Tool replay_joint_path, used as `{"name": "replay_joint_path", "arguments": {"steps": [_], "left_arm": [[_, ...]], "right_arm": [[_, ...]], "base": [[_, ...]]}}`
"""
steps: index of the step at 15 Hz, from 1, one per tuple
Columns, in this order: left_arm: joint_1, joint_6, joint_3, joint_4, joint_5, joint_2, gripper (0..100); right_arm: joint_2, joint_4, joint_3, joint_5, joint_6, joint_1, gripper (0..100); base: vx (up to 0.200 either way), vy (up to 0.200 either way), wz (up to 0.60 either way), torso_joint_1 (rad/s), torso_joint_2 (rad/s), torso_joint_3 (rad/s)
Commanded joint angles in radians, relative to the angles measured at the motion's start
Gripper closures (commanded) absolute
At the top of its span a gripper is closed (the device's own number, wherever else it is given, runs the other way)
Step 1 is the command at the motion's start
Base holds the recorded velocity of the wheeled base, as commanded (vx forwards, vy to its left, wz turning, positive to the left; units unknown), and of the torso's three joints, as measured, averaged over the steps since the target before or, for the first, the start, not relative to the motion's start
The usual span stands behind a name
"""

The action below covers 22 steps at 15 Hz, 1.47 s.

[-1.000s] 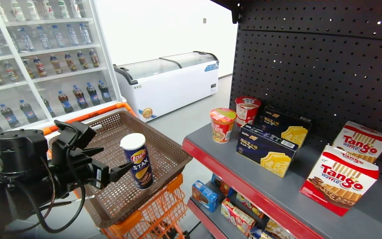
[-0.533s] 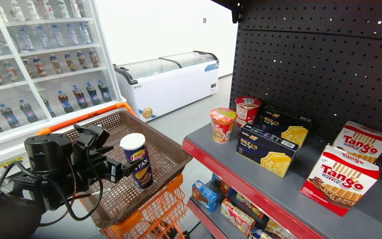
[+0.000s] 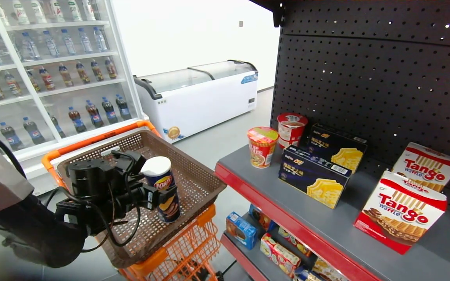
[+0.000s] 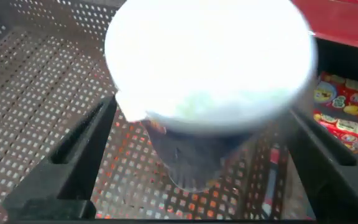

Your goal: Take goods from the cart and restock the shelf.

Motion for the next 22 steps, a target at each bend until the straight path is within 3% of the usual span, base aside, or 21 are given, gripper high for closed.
{"name": "replay_joint_path", "arguments": {"steps": [1, 7, 10, 11, 15, 17, 19, 21, 22], "left_arm": [[-0.002, 0.005, -0.036, 0.001, 0.0, 0.062, 0], [-0.022, 0.027, -0.058, 0.005, -0.001, 0.104, 0], [-0.034, 0.022, -0.073, 0.009, 0.002, 0.118, 0], [-0.034, 0.021, -0.082, 0.009, 0.002, 0.119, 100], [-0.027, 0.016, -0.105, 0.005, 0.028, 0.108, 100], [-0.025, 0.01, -0.115, -0.002, 0.093, 0.07, 100], [-0.004, -0.005, -0.131, 0.015, 0.097, 0.016, 100], [0.032, -0.041, -0.242, 0.173, 0.103, -0.071, 100], [0.053, -0.055, -0.3, 0.308, 0.096, -0.143, 100]], "right_arm": [[0.001, 0.0, 0.0, 0.0, 0.0, 0.0, 0], [0.001, 0.0, 0.0, 0.0, 0.0, 0.0, 0], [0.001, 0.0, 0.0, 0.0, 0.0, 0.0, 0], [0.001, 0.0, 0.0, 0.0, 0.0, 0.0, 0], [0.001, 0.0, 0.0, 0.0, 0.0, 0.0, 0], [0.001, 0.0, 0.0, 0.0, 0.0, 0.0, 0], [0.001, 0.0, 0.0, 0.0, 0.0, 0.0, 0], [0.001, 0.0, 0.0, 0.0, 0.0, 0.0, 0], [0.001, 0.0, 0.0, 0.0, 0.0, 0.0, 0]], "base": [[0.0, 0.0, 0.0, 0.0, 0.0, 0.0], [0.0, 0.0, 0.0, 0.0, 0.0, 0.0], [0.0, 0.0, 0.0, 0.0, 0.0, 0.0], [0.0, 0.0, 0.0, 0.0, 0.0, 0.0], [0.0, 0.0, 0.0, 0.0, 0.0, 0.0], [0.0, 0.0, 0.0, 0.0, 0.0, 0.0], [0.0, 0.0, 0.0, 0.0, 0.0, 0.0], [0.0, 0.0, 0.0, 0.0, 0.0, 0.0], [0.0, 0.0, 0.0, 0.0, 0.0, 0.0]]}}
